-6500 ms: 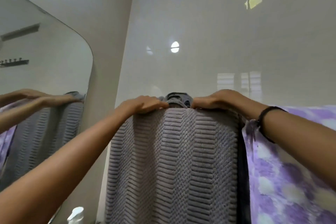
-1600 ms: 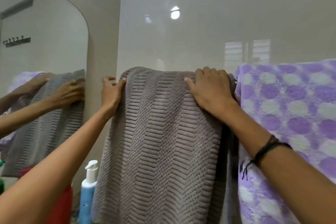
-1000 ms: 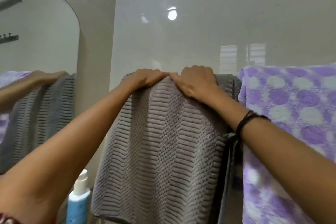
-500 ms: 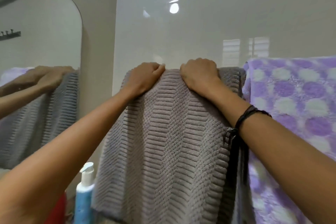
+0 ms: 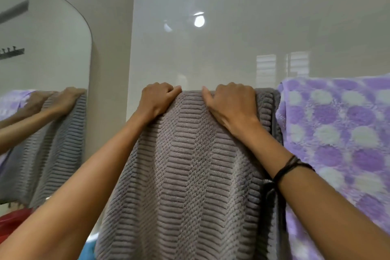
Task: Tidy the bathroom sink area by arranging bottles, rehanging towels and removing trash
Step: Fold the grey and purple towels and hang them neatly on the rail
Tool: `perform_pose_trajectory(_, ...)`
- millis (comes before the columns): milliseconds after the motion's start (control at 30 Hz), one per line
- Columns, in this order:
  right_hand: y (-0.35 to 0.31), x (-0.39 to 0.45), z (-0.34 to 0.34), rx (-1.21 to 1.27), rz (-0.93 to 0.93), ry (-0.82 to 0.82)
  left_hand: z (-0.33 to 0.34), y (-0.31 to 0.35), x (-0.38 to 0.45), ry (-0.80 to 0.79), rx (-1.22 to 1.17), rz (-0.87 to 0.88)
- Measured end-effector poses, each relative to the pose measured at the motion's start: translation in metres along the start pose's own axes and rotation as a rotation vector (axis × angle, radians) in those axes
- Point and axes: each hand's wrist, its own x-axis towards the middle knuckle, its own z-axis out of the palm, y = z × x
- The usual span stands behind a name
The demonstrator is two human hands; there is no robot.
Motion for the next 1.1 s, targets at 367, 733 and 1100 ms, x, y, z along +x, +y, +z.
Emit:
perform_pose_trajectory(367, 0.009, 0.017, -0.004, 0.056, -0.041, -0.129, 0.0, -0.004, 0.015, -0.277, 0.209, 0.104)
perform_pose_trajectory(733, 0.007, -0.058, -0.023, -0.089, -0.172, -0.21, 0.0, 0.06, -0.105, -0.037, -0.054, 0.172)
perform_pose_trajectory(1100, 0.037, -0.097, -0.078, 0.025, -0.112, -0.061, -0.039, 0.137, -0.127, 0.047, -0.358, 0.105)
